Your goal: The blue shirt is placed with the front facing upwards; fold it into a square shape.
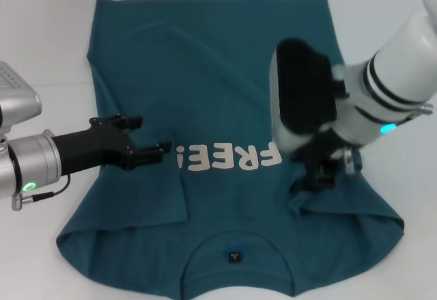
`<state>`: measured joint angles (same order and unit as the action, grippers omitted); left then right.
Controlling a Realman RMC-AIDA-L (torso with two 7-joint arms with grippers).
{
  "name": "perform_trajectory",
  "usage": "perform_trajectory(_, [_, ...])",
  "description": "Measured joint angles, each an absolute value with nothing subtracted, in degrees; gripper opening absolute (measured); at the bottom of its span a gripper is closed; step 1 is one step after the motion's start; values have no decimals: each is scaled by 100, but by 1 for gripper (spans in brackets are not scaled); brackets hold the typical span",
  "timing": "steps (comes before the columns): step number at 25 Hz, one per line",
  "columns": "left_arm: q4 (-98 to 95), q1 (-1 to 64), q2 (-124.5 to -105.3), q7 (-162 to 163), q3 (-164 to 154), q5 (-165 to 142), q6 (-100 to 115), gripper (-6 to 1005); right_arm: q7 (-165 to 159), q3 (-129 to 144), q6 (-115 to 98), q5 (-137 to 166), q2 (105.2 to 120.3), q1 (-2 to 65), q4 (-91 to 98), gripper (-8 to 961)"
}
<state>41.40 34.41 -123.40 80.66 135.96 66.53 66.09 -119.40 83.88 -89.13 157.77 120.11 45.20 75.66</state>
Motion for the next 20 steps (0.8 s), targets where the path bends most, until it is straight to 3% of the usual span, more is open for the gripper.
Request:
perform_trajectory(7, [4155, 3442, -12357, 8056, 13594, 6653, 6609, 839, -12715, 6782, -8301, 15846, 11937, 4949, 6719, 501])
perform_trajectory(10, [4172, 3442, -12357, 8058, 13594, 6653, 6608, 839, -13398, 6198, -8298, 16035, 11804, 5339, 6330, 654])
perform_trajectory(12, [4173, 3441, -12359, 8053, 13594, 6653, 6610, 839, -13910, 6080, -8288, 16241, 11731, 5514, 6230, 702])
perform_trajectory(16, [4175, 3439, -12370, 8032, 13570, 6656, 6610, 839, -14444, 6094, -8228, 16745, 11724, 5714, 6107, 798])
perform_trajectory(20, [4175, 3425, -12380, 8030, 13559, 6659, 6605, 839, -14813, 6014, -8014, 16779, 11663, 5805, 5563, 788])
